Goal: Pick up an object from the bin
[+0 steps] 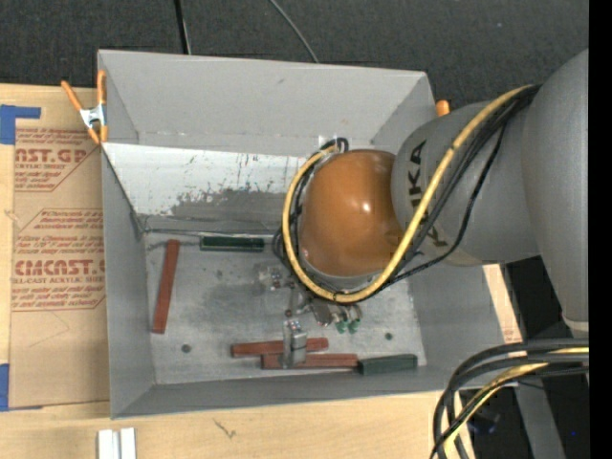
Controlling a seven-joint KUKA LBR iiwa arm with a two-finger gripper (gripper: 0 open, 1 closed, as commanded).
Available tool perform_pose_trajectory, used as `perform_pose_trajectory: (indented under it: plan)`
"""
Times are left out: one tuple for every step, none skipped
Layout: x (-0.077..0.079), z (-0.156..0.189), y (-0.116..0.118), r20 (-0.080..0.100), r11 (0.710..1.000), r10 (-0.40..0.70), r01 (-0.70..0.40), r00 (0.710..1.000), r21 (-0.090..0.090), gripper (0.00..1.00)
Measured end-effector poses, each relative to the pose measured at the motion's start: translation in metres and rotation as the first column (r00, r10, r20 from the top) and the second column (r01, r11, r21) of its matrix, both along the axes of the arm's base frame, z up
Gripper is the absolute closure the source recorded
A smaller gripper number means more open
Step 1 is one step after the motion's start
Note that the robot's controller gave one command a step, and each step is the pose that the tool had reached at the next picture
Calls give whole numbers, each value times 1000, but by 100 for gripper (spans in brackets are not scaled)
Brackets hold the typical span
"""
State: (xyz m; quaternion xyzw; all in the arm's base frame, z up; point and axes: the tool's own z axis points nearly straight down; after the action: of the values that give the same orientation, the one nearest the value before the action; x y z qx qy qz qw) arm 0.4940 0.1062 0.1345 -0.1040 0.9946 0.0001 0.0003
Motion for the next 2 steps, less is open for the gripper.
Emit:
perform_pose_trajectory:
  plan:
    - [-2, -50, -9, 0, 979, -206, 206, 979, 1, 0]
    - [-7, -62, 11, 3, 985, -170, 170, 985, 0, 100]
